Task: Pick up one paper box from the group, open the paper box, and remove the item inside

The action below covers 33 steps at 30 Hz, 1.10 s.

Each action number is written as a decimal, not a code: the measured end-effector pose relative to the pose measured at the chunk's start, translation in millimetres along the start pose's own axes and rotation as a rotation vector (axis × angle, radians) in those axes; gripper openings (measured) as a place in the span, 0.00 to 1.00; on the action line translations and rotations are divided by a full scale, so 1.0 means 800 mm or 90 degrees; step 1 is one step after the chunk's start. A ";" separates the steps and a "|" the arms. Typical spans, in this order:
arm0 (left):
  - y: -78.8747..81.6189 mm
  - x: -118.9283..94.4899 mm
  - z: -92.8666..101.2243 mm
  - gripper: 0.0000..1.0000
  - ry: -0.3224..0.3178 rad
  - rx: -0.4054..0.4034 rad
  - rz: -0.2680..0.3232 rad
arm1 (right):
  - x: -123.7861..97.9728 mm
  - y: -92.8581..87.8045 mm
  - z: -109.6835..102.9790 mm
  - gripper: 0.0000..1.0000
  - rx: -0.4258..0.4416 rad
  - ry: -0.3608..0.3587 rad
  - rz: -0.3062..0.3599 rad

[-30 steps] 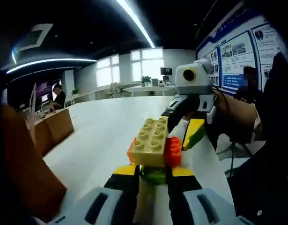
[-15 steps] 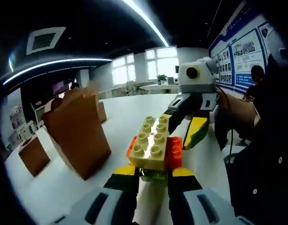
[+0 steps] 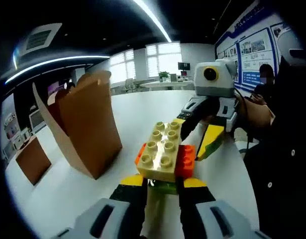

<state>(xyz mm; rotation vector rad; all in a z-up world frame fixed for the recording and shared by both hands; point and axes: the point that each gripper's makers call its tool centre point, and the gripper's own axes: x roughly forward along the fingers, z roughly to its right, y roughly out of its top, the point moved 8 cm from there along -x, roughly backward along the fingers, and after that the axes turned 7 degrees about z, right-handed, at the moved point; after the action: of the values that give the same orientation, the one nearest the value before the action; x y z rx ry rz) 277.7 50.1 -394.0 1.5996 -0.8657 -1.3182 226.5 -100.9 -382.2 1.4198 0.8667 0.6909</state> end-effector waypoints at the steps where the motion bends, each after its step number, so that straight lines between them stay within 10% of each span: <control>1: 0.001 0.000 -0.001 0.27 -0.001 -0.004 0.004 | -0.001 -0.001 0.001 0.25 0.002 -0.002 0.002; 21: -0.008 -0.026 0.000 0.42 0.037 -0.054 0.035 | -0.017 0.000 0.012 0.39 0.005 -0.010 0.036; 33: -0.019 -0.113 0.013 0.54 0.244 -0.118 0.086 | -0.081 0.006 0.042 0.47 -0.001 -0.097 0.014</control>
<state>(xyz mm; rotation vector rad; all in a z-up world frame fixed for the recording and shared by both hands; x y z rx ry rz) 249.4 135.8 -374.7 1.5488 -0.5862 -0.9260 220.4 -173.6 -372.8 1.4617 0.7327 0.5914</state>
